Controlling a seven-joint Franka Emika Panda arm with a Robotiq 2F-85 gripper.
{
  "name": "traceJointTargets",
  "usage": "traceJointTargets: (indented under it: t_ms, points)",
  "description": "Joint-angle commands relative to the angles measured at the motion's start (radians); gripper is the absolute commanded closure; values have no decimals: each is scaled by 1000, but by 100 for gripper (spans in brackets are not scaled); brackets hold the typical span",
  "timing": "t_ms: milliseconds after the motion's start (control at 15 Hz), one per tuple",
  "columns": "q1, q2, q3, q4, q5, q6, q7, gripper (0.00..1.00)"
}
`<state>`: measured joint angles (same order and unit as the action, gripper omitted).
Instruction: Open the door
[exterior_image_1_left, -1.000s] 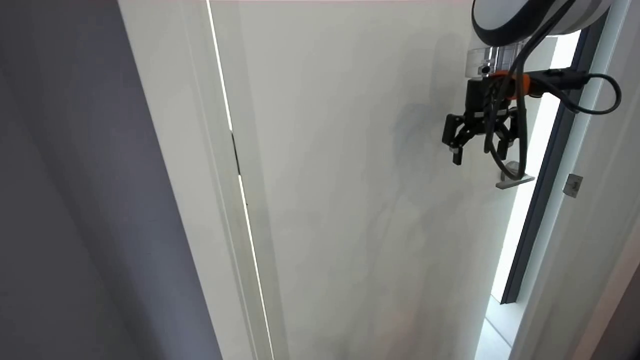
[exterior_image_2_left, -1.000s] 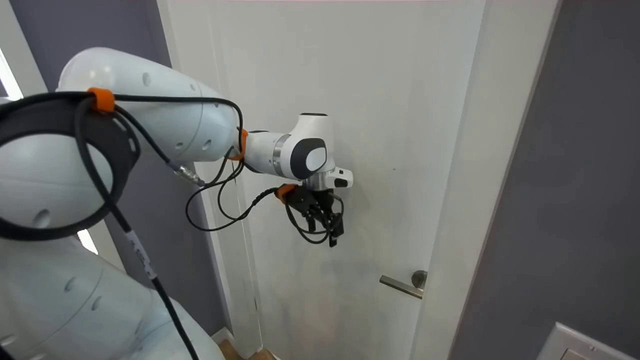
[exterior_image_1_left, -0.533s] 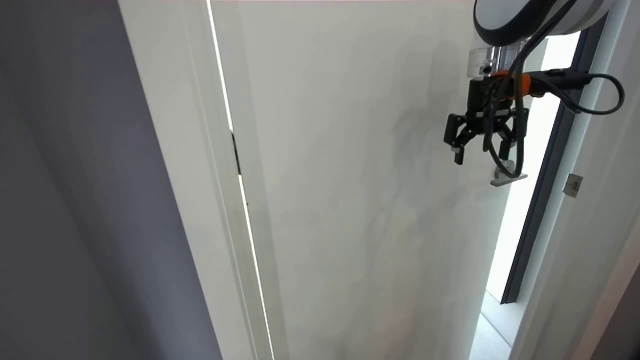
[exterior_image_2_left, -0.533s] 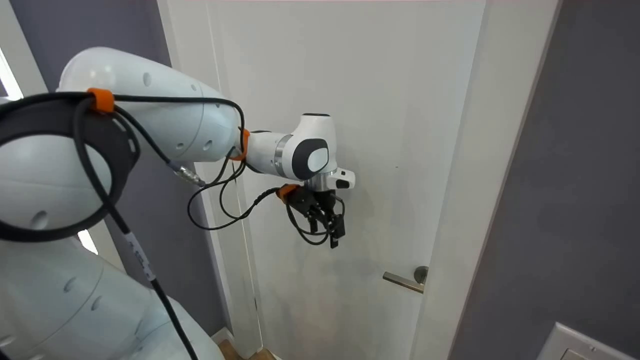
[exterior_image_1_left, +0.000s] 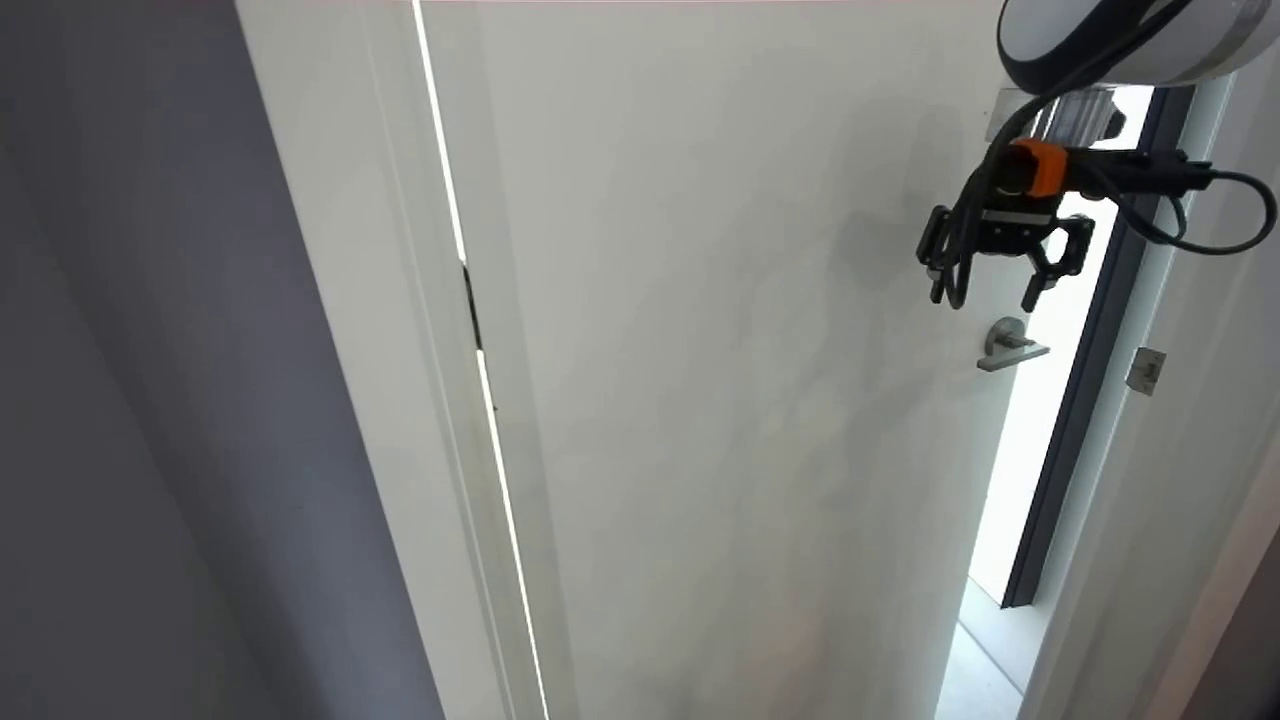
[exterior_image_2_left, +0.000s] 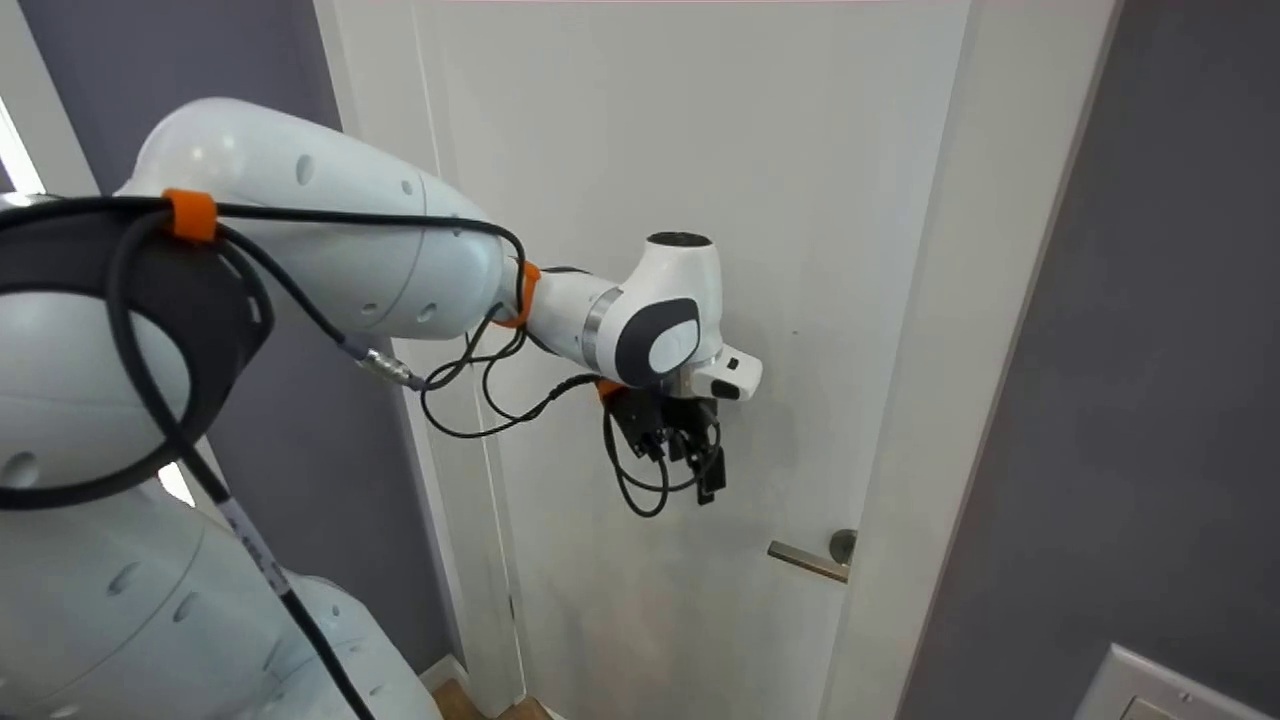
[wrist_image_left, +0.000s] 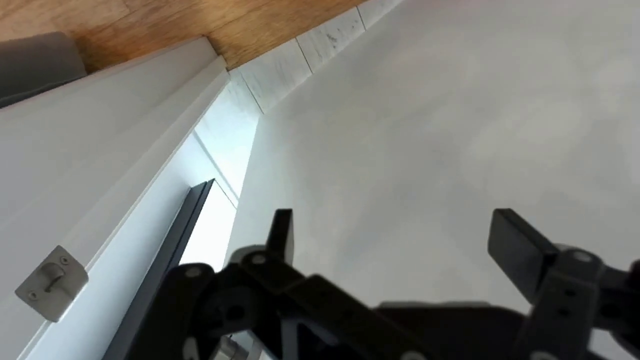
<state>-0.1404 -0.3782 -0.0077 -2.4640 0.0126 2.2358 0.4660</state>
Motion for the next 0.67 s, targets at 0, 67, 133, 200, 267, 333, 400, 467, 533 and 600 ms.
traceJointTargets:
  t_ms: [0,67,133,200,267,333,400,467,533,600]
  points:
    - [-24,-5,-19,-45,69,160,61,0]
    - [-29,-9,-24,-59,89,206,66,0]
    - [-34,-11,-28,-73,104,246,71,0]
    - [-38,-12,-31,-84,119,283,72,0]
    - [-41,-13,-33,-95,132,314,73,0]
    - [-44,-11,-35,-104,148,347,78,0]
    - [-43,-8,-37,-114,168,384,79,0]
    - [-39,-4,-38,-120,189,417,80,0]
    - [-37,0,-37,-126,209,449,80,0]
    - [-33,2,-38,-131,229,476,77,0]
